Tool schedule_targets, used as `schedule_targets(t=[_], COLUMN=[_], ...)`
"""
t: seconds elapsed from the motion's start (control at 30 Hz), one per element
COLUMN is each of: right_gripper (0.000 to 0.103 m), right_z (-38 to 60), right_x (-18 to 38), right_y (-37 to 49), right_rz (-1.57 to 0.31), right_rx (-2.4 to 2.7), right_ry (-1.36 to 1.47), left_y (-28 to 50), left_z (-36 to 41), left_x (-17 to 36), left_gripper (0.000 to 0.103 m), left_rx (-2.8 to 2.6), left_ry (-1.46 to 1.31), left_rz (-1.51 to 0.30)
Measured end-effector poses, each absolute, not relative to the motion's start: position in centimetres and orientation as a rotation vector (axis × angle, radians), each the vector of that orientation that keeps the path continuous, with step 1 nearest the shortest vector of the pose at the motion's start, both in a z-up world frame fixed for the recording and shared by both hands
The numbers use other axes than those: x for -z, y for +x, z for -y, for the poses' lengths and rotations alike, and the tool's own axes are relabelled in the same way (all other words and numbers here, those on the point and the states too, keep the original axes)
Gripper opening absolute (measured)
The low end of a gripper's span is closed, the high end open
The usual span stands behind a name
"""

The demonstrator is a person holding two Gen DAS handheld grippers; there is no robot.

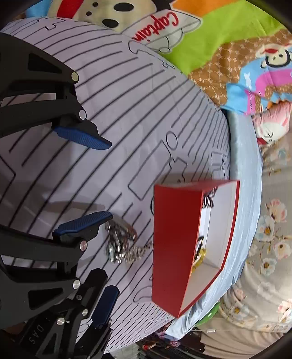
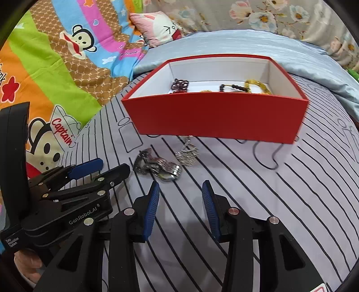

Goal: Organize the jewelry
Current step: 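Grasp the silver watch by its band with the right tool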

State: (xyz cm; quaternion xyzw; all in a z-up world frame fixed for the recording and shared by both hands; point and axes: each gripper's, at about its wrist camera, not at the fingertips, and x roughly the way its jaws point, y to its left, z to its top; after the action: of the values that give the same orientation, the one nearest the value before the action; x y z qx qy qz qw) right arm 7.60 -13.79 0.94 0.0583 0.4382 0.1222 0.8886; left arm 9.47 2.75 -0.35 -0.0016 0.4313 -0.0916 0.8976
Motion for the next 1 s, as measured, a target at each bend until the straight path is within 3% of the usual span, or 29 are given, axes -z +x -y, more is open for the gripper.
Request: schedule_targets(t=[0.37,0.57,0.73,0.8,1.0], right_gripper=[0.039,0.022,0.022,0.01,0.01], right_z=[10.7,10.1,10.3,10.7,13.7], right_x=[-0.6,-0.3,-0.3,-0.5,-1.4], right_y=[10.9,11.4,10.7,10.2,8.4], right_rz=[-0.913,-0.928,-0.931,-0.929,-0.911], right_rx=[-0.329,-0.356,-0.36,-0.364,-0.296], right_ry=[0.003,-0.025,-0.009,0.013,0.101], left_y=[9.7,9.8,9.7,9.7,9.6], left_z=[-5.3,-5.3,-5.3,-5.2,-3.4], left_x=[0.5,0.6,0.5,0.5,-0.6], left_gripper=[0.054,0.054,0.054,0.054,0.054], left_rx=[0.149,0.153,0.156,0.164,0.21], left_ry=[-0.041,-0.039,-0.043,-0.046,-0.038], left_rz=[-0.898,-0.894,-0.895,-0.896,-0.88])
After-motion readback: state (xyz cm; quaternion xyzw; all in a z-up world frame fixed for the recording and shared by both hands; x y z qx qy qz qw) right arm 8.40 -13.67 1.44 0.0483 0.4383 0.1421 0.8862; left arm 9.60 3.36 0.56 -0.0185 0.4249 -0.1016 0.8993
